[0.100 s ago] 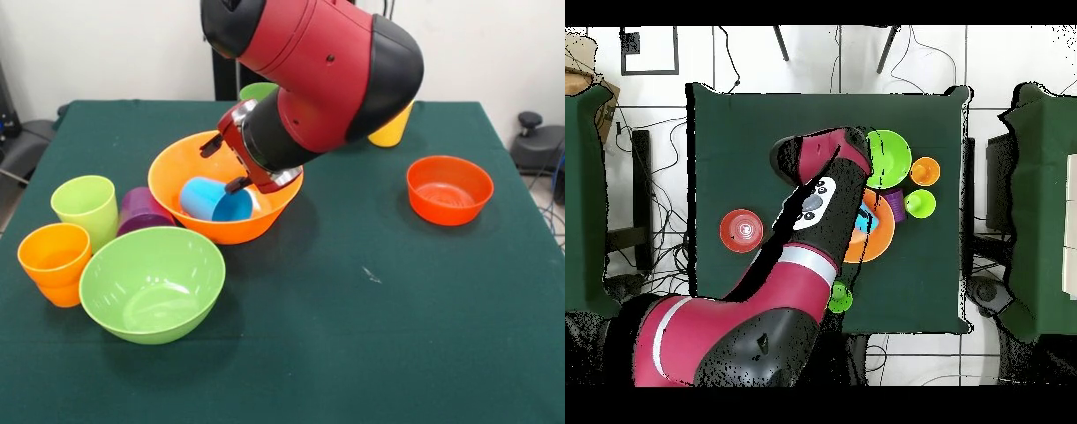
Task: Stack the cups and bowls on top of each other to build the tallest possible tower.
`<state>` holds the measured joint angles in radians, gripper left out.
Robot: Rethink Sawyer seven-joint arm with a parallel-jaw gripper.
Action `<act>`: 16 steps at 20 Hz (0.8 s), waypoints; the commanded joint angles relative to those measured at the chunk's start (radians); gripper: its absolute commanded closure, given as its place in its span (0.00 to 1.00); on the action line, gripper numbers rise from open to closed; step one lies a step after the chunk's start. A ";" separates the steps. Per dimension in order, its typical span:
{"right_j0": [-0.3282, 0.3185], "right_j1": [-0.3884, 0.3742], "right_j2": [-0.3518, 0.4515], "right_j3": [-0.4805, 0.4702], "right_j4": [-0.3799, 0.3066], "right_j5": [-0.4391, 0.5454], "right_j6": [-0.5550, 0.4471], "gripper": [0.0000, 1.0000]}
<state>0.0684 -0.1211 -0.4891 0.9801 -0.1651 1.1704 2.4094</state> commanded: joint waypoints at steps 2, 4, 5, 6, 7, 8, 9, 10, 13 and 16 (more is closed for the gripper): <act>-0.016 0.003 0.150 0.049 0.002 -0.075 -0.050 0.00; -0.015 0.001 0.150 0.050 0.001 -0.068 -0.047 0.00; -0.014 0.000 0.146 0.049 -0.004 -0.060 -0.052 0.00; -0.013 -0.004 0.146 0.054 -0.005 -0.063 -0.050 0.00; -0.009 -0.004 0.137 0.049 -0.017 -0.049 -0.062 0.00; -0.006 -0.005 0.129 0.044 -0.028 -0.035 -0.073 0.00; -0.003 -0.008 0.122 0.039 -0.037 -0.023 -0.086 0.00; -0.001 -0.011 0.115 0.034 -0.046 -0.011 -0.098 0.00; -0.009 -0.010 0.134 0.042 -0.025 -0.049 -0.074 0.00; -0.017 -0.003 0.151 0.044 -0.011 -0.086 -0.056 0.00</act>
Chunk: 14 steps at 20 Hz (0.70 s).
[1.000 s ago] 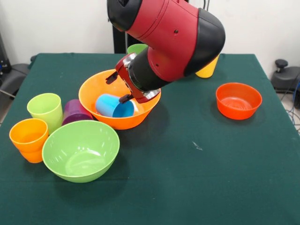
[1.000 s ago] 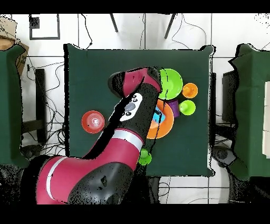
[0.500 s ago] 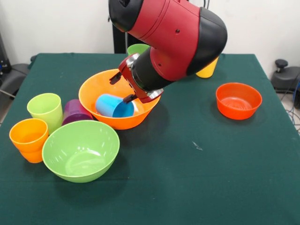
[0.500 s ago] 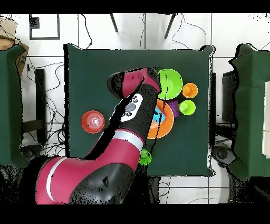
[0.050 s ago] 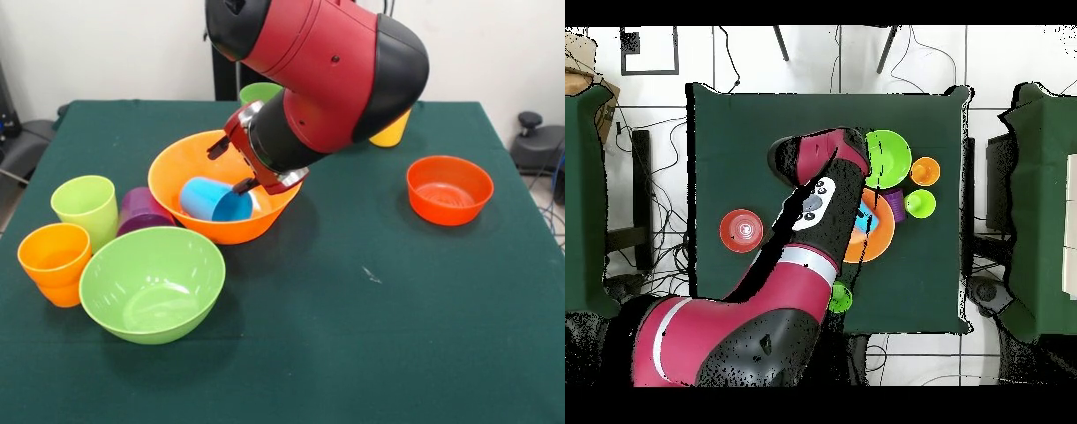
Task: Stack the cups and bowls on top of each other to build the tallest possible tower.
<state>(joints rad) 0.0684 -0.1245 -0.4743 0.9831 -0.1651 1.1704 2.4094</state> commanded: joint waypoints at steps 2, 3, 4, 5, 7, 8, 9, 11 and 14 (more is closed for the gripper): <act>-0.022 0.003 0.144 0.041 0.000 -0.100 -0.044 0.00; -0.023 0.003 0.148 0.044 0.004 -0.107 -0.038 0.00; -0.024 0.004 0.151 0.048 0.008 -0.114 -0.031 0.00; -0.025 0.003 0.153 0.051 0.011 -0.121 -0.026 0.00; -0.026 0.004 0.157 0.054 0.015 -0.129 -0.020 0.00; -0.027 0.004 0.158 0.054 0.016 -0.130 -0.019 0.00; -0.026 0.003 0.158 0.051 0.016 -0.122 -0.022 0.00; -0.022 0.008 0.153 0.032 0.009 -0.092 -0.034 0.00; -0.019 0.021 0.153 0.019 0.011 -0.096 -0.016 0.00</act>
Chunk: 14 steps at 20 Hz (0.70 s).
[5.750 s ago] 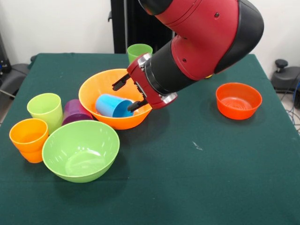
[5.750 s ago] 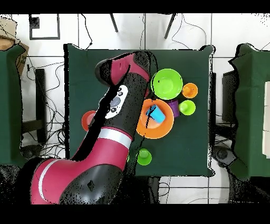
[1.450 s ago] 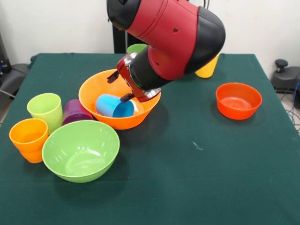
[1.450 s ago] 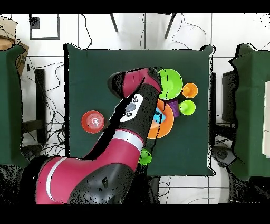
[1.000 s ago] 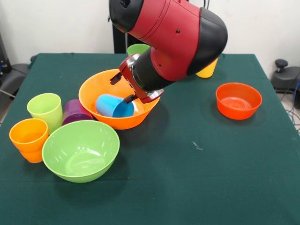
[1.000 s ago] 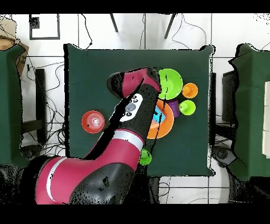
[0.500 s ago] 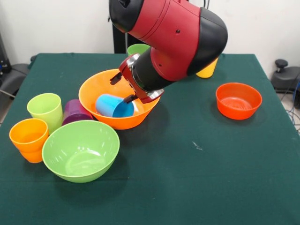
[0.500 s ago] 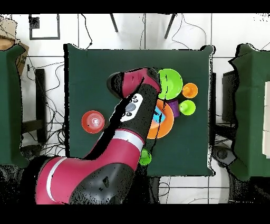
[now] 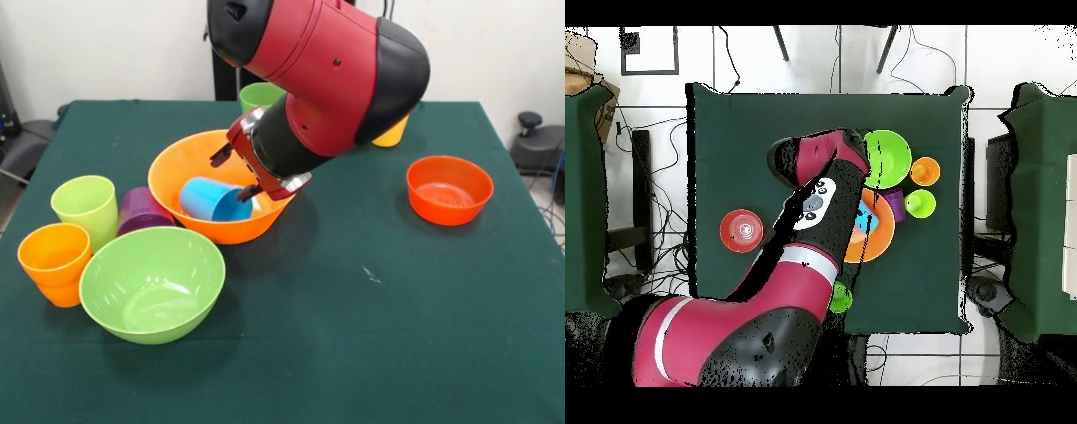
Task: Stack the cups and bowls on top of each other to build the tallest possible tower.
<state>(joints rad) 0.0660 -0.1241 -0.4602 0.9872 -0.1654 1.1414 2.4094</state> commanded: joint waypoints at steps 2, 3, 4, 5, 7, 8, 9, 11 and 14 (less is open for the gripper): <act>-0.015 0.023 0.138 0.013 0.008 -0.071 -0.015 0.00; -0.015 0.022 0.138 0.015 0.008 -0.072 -0.015 0.00; -0.015 0.020 0.138 0.017 0.008 -0.072 -0.015 0.00; -0.014 0.020 0.139 0.019 0.008 -0.077 -0.013 0.00; -0.015 0.022 0.141 0.024 0.008 -0.091 -0.009 0.00; -0.014 0.023 0.142 0.028 0.007 -0.102 -0.005 0.00; -0.014 0.025 0.142 0.030 0.005 -0.106 -0.005 0.00; -0.018 0.031 0.147 0.031 0.005 -0.123 -0.002 0.00; -0.025 0.038 0.154 0.032 0.005 -0.142 -0.002 0.00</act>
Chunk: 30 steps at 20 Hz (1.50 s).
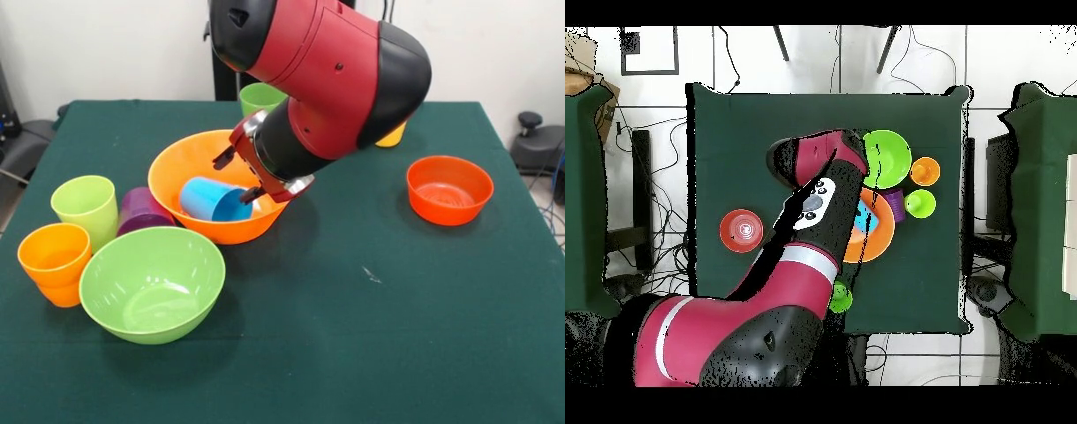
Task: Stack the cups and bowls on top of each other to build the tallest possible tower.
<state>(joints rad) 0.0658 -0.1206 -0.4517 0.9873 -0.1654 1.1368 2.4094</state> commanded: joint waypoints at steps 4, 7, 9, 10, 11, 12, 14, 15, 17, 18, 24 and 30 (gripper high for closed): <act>-0.023 0.039 0.146 0.035 0.002 -0.151 0.003 0.00; -0.027 0.048 0.149 0.031 0.002 -0.166 0.003 0.00; -0.030 0.052 0.153 0.033 0.002 -0.181 0.001 0.00; -0.030 0.052 0.155 0.035 0.003 -0.184 0.002 0.00; -0.031 0.053 0.155 0.034 0.002 -0.183 -0.001 0.00; -0.032 0.053 0.154 0.032 0.000 -0.182 -0.004 0.00; -0.032 0.052 0.154 0.033 -0.004 -0.180 -0.010 0.00; -0.033 0.050 0.153 0.036 -0.008 -0.179 -0.016 0.00; -0.034 0.046 0.150 0.044 -0.015 -0.176 -0.027 0.00; -0.035 0.041 0.149 0.053 -0.019 -0.181 -0.032 0.00; -0.022 0.030 0.121 0.066 -0.056 -0.174 -0.057 0.00; -0.011 0.021 0.095 0.078 -0.093 -0.182 -0.074 0.00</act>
<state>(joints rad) 0.0463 -0.1134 -0.4263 0.9988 -0.1790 1.0429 2.4094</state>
